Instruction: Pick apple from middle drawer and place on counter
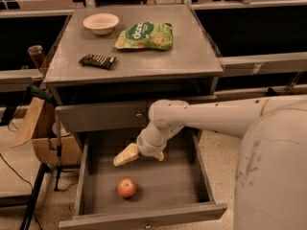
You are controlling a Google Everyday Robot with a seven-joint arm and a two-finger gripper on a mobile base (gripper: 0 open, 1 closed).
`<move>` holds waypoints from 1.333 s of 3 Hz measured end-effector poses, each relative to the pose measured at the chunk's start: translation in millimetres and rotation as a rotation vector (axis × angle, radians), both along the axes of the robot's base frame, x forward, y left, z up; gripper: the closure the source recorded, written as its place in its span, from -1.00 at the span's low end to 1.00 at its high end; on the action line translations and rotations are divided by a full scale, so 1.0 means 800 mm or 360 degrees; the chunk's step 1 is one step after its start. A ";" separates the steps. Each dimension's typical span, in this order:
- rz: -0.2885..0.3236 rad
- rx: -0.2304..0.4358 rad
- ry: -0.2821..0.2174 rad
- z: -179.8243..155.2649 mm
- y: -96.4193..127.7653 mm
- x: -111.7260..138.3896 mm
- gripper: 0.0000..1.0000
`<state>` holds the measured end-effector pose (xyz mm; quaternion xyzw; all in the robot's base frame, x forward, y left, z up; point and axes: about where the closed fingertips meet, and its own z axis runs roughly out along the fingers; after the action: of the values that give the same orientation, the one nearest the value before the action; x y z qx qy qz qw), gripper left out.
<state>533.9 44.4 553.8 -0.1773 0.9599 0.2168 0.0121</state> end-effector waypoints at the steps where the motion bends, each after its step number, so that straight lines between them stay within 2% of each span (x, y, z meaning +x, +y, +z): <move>1: -0.0053 -0.0052 0.0053 -0.069 0.041 -0.005 -1.00; 2: -0.0130 -0.0078 0.0101 -0.120 0.078 -0.006 -1.00; 3: -0.0235 -0.0140 0.0181 -0.166 0.098 -0.008 -1.00; 4: -0.0340 -0.0224 0.0281 -0.202 0.100 -0.016 -1.00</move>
Offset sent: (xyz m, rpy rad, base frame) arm -0.0040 0.0994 -0.1446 -0.0650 0.0952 -0.1503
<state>520.9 124.7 392.6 -0.0549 0.9835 0.1612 -0.0618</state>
